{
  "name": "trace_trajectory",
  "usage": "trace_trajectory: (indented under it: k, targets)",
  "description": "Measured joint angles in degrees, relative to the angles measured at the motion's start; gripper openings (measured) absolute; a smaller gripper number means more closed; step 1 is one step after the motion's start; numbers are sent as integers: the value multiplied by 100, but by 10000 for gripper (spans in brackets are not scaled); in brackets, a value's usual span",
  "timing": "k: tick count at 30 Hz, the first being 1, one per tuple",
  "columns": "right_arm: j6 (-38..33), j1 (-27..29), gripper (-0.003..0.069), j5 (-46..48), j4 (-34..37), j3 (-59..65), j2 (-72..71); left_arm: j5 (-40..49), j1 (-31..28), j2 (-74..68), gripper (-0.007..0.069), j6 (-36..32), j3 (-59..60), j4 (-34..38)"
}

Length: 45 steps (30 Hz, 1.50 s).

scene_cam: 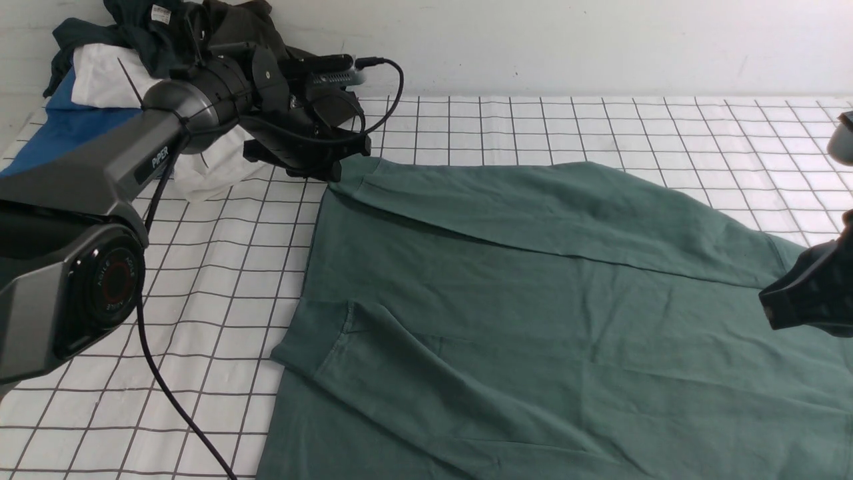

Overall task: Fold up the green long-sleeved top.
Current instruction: Use the left arm to clamp the cuff farthest from it

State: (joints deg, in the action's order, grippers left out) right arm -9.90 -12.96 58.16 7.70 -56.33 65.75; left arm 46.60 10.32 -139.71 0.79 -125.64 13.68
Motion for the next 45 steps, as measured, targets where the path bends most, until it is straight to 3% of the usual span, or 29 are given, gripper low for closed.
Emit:
trace_trajectory:
  k: [18, 22, 31, 45]
  targets:
    - [-26, 0, -15, 0, 26, 0, 0, 450, 0, -66, 39, -285, 0, -120]
    - [-26, 0, -15, 0, 26, 0, 0, 450, 0, -174, 69, -263, 0, -130]
    - [-40, 0, -15, 0, 26, 0, 0, 410, 0, -176, 221, -252, 0, -149]
    - [-62, 0, -15, 0, 26, 0, 0, 365, 0, -176, 227, -236, 0, -149]
